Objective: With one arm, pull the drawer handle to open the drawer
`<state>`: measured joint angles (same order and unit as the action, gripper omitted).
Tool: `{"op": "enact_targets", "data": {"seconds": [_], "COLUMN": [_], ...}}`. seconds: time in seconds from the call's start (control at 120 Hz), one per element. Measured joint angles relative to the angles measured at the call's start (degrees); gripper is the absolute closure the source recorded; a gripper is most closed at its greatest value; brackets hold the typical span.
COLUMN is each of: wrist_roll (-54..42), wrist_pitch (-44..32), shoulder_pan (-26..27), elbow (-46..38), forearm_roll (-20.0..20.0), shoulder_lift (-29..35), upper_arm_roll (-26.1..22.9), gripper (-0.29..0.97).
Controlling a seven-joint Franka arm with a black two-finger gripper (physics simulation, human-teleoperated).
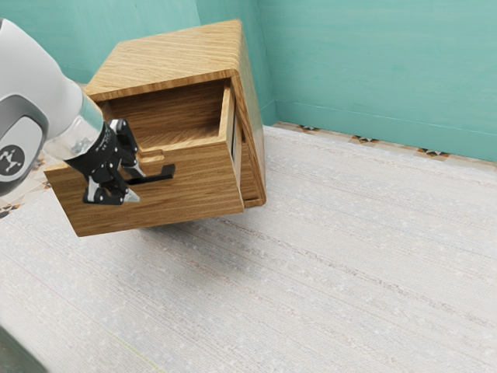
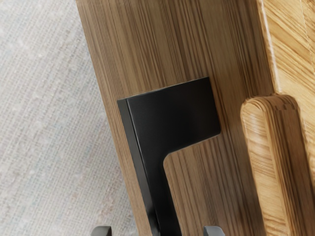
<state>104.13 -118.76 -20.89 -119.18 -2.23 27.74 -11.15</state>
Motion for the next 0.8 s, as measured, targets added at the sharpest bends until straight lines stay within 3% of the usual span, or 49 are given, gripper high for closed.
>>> {"op": "enact_targets", "data": {"seconds": [0.133,0.267,0.333,0.425,0.583,0.8], "wrist_roll": [-0.6,-2.3,-3.3,-4.6,-6.4,-8.2], "wrist_pitch": [0.0,3.2,9.2,23.4,34.6,39.2], "shoulder_pan": [-1.3,-2.6,-2.6,-2.0,3.7,5.7], "elbow": [1.6,12.5,22.9,36.0,32.5,25.6], "forearm_roll": [-0.3,-0.6,-0.4,1.8,2.5,1.8], "shoulder_lift": [1.6,0.4,-3.8,-8.4,-8.8,-9.3], "upper_arm_roll": [-0.5,-0.7,-0.6,0.0,0.4,0.6], "gripper": [0.5,0.49,0.42,0.27,0.13,0.05]}}
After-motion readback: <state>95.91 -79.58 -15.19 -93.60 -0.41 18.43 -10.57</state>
